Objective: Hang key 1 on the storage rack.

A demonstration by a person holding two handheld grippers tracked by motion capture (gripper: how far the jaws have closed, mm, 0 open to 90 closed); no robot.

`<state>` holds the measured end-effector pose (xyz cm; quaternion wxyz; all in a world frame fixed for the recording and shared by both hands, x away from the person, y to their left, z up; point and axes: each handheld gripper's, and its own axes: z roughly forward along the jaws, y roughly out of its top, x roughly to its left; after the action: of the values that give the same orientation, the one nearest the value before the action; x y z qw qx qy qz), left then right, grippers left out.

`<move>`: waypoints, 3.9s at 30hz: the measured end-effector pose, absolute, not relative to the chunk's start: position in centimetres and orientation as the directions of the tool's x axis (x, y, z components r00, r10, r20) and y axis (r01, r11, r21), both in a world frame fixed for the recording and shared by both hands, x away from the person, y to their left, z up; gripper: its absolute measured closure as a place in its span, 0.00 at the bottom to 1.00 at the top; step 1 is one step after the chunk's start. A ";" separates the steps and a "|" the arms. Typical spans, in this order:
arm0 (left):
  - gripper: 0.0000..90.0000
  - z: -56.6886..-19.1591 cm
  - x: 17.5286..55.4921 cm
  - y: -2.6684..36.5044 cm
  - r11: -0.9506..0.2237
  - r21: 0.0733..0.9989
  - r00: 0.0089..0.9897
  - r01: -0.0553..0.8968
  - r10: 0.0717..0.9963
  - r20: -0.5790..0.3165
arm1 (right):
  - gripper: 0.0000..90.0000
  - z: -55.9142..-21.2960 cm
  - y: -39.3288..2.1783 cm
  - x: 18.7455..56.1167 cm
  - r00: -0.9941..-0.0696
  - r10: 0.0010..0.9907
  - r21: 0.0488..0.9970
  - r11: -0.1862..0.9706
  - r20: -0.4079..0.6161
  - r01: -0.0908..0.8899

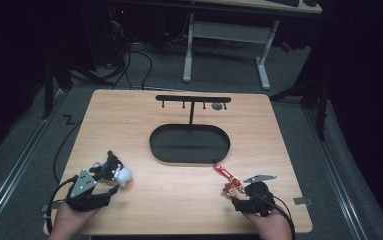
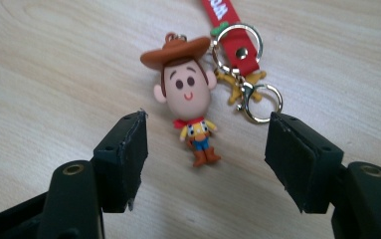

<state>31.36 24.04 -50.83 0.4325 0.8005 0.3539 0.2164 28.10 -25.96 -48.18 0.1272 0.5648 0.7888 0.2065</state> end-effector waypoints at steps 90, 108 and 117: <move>0.37 -50.9 31.7 22.9 -0.412 0.844 0.720 0.344 0.692 0.044 | 0.75 -47.1 -22.5 32.7 -0.511 0.855 0.190 0.517 -0.081 0.835; 0.37 -50.9 31.4 23.7 -0.391 0.849 0.702 0.356 0.711 0.033 | 0.74 -41.6 -24.5 32.2 -0.443 0.896 0.233 0.439 -0.038 0.868; 0.37 -50.9 31.5 23.4 -0.394 0.849 0.712 0.352 0.701 0.030 | 0.74 -39.1 -25.2 32.3 -0.432 0.901 0.257 0.426 -0.037 0.867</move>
<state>31.54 23.42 -50.88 0.4444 0.8115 0.3245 0.1964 32.29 -25.18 -39.12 0.0847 0.5261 0.8403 0.0999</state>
